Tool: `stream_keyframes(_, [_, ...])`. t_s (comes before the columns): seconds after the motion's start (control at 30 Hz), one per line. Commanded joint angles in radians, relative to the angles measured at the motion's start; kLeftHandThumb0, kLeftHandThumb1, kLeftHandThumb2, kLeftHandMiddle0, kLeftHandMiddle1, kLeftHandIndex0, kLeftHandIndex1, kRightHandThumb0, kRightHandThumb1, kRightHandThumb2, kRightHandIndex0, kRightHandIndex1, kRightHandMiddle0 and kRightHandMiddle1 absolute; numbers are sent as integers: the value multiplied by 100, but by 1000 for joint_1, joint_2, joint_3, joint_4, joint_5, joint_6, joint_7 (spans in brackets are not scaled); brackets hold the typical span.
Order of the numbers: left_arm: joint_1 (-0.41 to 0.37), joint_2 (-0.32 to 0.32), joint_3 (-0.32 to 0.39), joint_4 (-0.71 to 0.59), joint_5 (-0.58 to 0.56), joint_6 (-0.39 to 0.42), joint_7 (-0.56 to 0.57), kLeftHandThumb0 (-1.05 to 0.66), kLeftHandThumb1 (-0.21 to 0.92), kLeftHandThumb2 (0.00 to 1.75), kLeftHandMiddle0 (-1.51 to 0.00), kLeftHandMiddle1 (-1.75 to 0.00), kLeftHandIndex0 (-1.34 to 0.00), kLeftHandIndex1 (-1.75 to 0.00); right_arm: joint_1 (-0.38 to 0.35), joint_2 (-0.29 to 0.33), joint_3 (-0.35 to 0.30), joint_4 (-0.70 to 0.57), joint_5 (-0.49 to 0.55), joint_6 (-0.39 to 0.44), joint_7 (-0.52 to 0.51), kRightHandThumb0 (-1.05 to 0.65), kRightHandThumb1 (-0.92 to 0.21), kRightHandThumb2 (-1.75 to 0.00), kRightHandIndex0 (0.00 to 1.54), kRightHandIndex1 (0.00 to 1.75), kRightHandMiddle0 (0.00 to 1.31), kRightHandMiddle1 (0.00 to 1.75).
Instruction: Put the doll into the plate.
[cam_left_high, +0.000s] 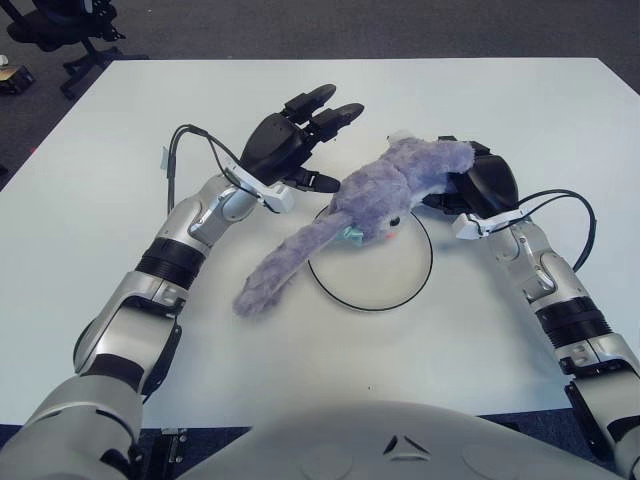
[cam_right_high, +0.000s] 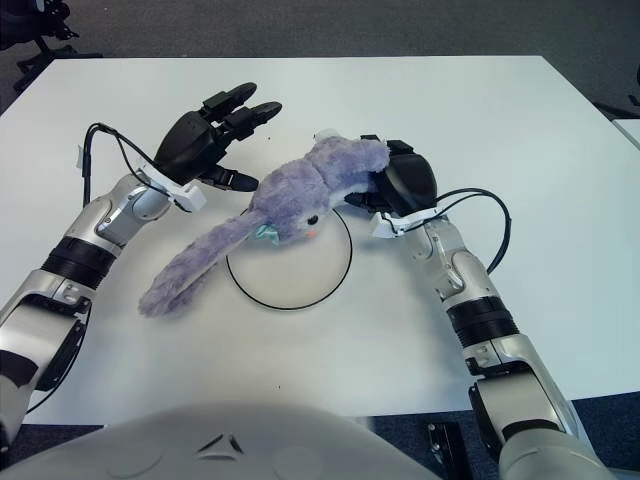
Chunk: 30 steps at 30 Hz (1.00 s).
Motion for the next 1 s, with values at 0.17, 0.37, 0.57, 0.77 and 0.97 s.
stream_keyframes(0.17, [11,-2,12,-1,-14,6,-7,-85,92,48,-35,0,-40,-9,-56,-35,-57,-51,182,125,332,-40,-59,-95,88,175,41,175])
stream_keyframes(0.37, [15,-3,16,-3,-15,8,-6,-86,92,48,-35,0,-40,-9,-117,-62,-80,-67,250,209,500,-40,-57,-97,89,175,42,175])
stream_keyframes(0.57, [18,-8,26,2,-15,1,17,-84,92,47,-36,0,-39,-9,-245,-118,-82,-113,286,358,732,-40,-55,-101,90,175,43,175])
stream_keyframes(0.77, [17,-11,29,11,2,-10,62,-81,92,44,-36,0,-39,-10,-322,-132,-72,-75,287,391,819,-40,-53,-103,91,175,44,175])
stream_keyframes(0.97, [7,-12,29,39,39,-31,153,-61,92,37,-39,-2,-40,-10,-416,-169,-45,16,283,323,893,-41,-51,-106,93,175,46,175])
